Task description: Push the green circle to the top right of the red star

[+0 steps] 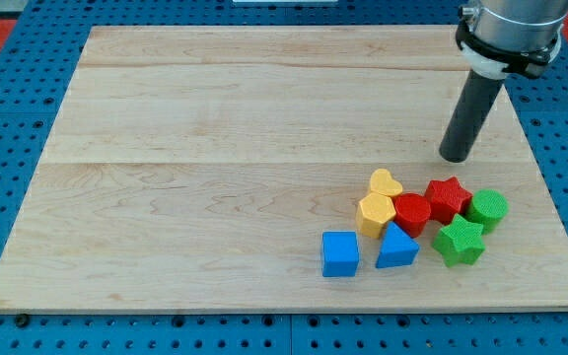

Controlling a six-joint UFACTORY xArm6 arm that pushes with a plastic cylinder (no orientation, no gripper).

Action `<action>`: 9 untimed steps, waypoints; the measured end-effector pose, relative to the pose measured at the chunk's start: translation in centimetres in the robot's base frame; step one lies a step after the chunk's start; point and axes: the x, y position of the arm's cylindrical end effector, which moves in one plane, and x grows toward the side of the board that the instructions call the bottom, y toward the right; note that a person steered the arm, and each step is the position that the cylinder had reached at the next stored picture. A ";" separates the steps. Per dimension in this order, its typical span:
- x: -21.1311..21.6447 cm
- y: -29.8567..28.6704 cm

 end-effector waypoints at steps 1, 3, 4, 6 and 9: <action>0.6 9.5; 11.3 5.2; 10.2 2.1; 3.7 -3.8; 1.5 2.1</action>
